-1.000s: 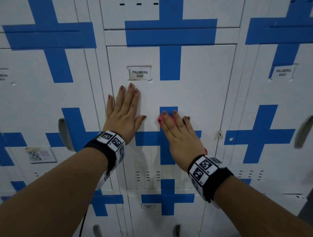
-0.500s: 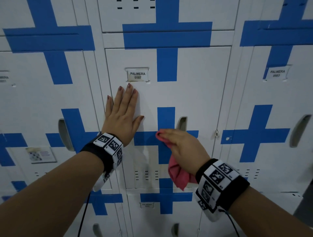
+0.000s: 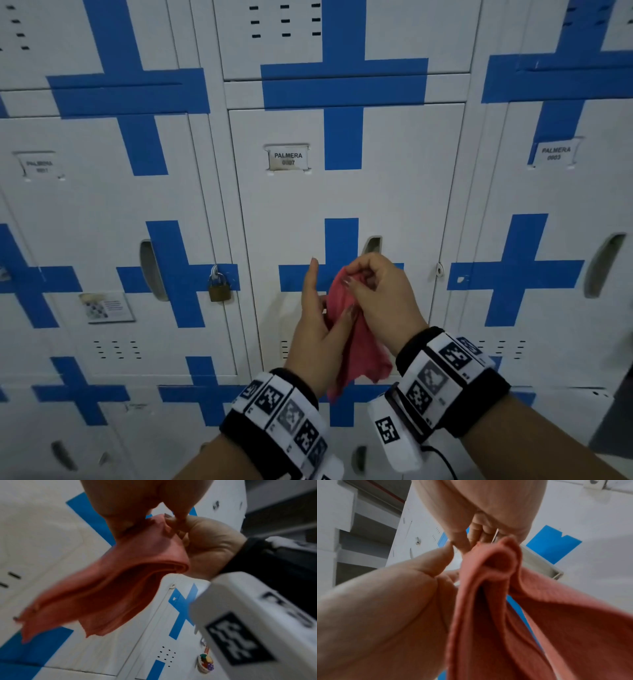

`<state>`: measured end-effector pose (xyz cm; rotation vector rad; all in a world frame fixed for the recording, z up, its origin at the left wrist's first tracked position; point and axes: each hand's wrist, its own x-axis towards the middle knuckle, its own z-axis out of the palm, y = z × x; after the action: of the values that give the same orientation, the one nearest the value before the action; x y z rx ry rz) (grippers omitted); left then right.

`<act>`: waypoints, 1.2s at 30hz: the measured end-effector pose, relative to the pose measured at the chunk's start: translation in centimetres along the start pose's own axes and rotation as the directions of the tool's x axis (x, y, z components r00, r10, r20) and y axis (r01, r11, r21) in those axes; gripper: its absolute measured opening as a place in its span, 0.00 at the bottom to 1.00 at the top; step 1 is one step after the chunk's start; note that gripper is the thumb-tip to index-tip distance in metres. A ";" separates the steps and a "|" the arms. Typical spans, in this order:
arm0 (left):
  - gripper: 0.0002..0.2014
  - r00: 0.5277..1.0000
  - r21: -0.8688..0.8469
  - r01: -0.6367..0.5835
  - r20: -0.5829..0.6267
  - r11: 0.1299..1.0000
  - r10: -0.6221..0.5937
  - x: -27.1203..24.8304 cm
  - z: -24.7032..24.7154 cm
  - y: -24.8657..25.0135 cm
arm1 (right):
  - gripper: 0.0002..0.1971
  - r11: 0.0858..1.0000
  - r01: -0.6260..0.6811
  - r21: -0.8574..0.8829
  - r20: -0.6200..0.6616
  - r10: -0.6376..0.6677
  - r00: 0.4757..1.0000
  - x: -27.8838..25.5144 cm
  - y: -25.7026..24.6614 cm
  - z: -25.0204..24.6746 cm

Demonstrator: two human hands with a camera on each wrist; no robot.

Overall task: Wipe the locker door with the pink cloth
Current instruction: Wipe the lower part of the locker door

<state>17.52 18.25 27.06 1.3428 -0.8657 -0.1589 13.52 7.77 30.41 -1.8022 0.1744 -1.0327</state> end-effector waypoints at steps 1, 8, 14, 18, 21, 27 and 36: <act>0.36 1.000 -0.009 -0.015 -0.018 1.000 0.015 -0.1 -0.2 -0.3 | 0.11 1.000 -0.001 -0.023 0.000 0.001 1.000 0.0 0.1 -0.1; 0.09 0.999 0.032 -0.050 0.005 0.998 0.050 0.3 -2.1 -1.2 | 0.10 0.996 -0.047 -0.070 0.082 0.053 0.995 0.7 0.6 -0.9; 0.10 0.964 0.382 -0.193 -0.098 0.904 0.247 0.9 -4.9 -1.3 | 0.10 0.947 0.159 -0.281 0.122 -0.129 0.984 1.9 0.4 -2.0; 0.15 0.913 0.714 -0.262 -0.035 0.649 0.407 2.4 -7.8 -1.0 | 0.19 0.680 0.366 -0.635 0.065 -0.425 0.903 4.2 1.7 -4.3; 0.16 0.845 0.831 -0.271 -0.036 0.485 0.534 4.1 -9.2 -1.3 | 0.25 0.582 0.323 -0.746 0.071 -0.413 0.908 5.4 3.3 -5.4; 0.26 0.863 0.921 -0.129 -0.077 0.366 0.499 6.8 -9.4 -2.9 | 0.31 0.426 0.287 -0.858 0.129 -0.361 0.924 6.0 5.6 -5.4; 0.35 0.858 0.783 -0.305 -0.023 0.543 0.514 7.9 -8.7 -5.5 | 0.33 0.379 0.246 -0.892 0.094 -0.376 0.922 6.3 6.9 -4.4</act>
<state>30.44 19.14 25.93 1.8295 -1.0556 0.8492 16.62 -2.01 28.89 -2.8403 0.5725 -1.4936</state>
